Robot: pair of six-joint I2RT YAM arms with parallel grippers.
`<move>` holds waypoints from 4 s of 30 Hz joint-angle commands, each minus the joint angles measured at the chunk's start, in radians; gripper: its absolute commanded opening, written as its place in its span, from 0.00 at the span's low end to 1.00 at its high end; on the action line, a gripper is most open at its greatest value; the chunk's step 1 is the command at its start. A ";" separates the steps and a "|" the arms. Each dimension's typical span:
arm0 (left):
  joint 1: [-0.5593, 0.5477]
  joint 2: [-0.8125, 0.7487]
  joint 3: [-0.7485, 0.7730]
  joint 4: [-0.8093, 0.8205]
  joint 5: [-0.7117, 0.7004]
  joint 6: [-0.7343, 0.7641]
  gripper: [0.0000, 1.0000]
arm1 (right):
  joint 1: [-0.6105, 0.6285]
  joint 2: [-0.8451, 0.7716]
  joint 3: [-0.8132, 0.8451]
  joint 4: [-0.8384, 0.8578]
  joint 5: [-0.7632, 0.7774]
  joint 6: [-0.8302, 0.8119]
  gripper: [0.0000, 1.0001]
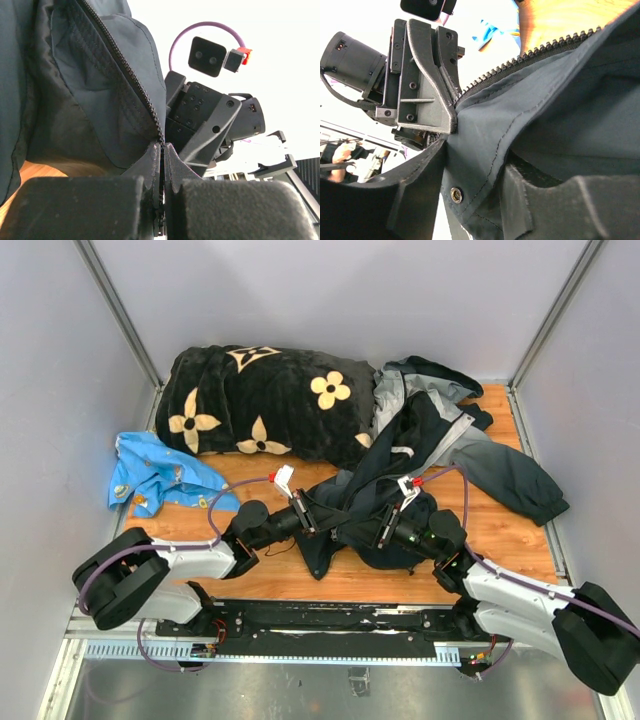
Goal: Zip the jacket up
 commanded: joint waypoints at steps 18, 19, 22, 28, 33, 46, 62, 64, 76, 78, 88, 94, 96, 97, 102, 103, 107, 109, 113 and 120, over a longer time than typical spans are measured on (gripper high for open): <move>-0.012 -0.191 -0.032 -0.209 -0.093 0.161 0.46 | 0.022 -0.158 0.005 -0.188 0.032 -0.181 0.01; -0.013 -0.199 -0.031 -0.219 -0.085 0.172 0.48 | 0.021 -0.158 0.007 -0.196 0.036 -0.189 0.01; -0.013 -0.205 -0.026 -0.245 -0.052 0.195 0.55 | 0.020 -0.148 0.015 -0.210 0.039 -0.214 0.01; -0.013 -0.157 -0.017 -0.257 0.012 0.212 0.50 | 0.021 -0.119 0.031 -0.216 0.032 -0.257 0.01; -0.019 -0.109 -0.014 -0.257 0.061 0.223 0.39 | 0.021 -0.113 0.052 -0.239 0.041 -0.296 0.01; -0.026 -0.080 0.032 -0.513 0.049 0.345 0.19 | 0.020 -0.111 0.101 -0.281 0.055 -0.378 0.01; -0.026 -0.206 0.020 -0.665 -0.005 0.370 0.22 | 0.021 -0.128 0.087 -0.249 0.098 -0.560 0.00; -0.026 -0.226 0.005 -0.627 -0.005 0.343 0.26 | 0.021 -0.122 0.085 -0.229 0.085 -0.581 0.01; -0.025 -0.257 -0.052 -0.449 -0.059 0.214 0.44 | 0.021 -0.104 0.069 -0.160 0.064 -0.700 0.01; -0.025 -0.252 -0.060 -0.411 -0.071 0.192 0.45 | 0.022 -0.108 0.066 -0.160 0.069 -0.711 0.01; -0.026 -0.179 -0.022 -0.320 -0.082 0.177 0.45 | 0.021 -0.102 0.065 -0.152 0.053 -0.713 0.01; -0.025 -0.131 0.001 -0.303 -0.079 0.180 0.39 | 0.020 -0.102 0.066 -0.139 0.049 -0.715 0.01; -0.026 -0.126 0.002 -0.290 -0.079 0.179 0.36 | 0.022 -0.098 0.068 -0.137 0.046 -0.716 0.01; -0.026 -0.125 0.001 -0.288 -0.080 0.180 0.35 | 0.021 -0.096 0.068 -0.135 0.043 -0.717 0.01; -0.026 -0.124 0.006 -0.281 -0.082 0.190 0.29 | 0.021 -0.084 0.071 -0.128 0.031 -0.715 0.01; -0.026 -0.123 0.007 -0.281 -0.083 0.190 0.28 | 0.020 -0.083 0.071 -0.127 0.030 -0.714 0.01; -0.026 -0.114 0.009 -0.280 -0.074 0.196 0.17 | 0.021 -0.088 0.068 -0.128 0.035 -0.715 0.01; -0.026 -0.110 0.008 -0.282 -0.065 0.198 0.10 | 0.021 -0.095 0.066 -0.128 0.044 -0.715 0.01; -0.025 -0.110 -0.011 -0.290 -0.049 0.191 0.01 | 0.020 -0.111 0.067 -0.134 0.075 -0.727 0.01; -0.026 -0.119 -0.051 -0.313 -0.036 0.180 0.00 | 0.021 -0.148 0.065 -0.141 0.126 -0.744 0.01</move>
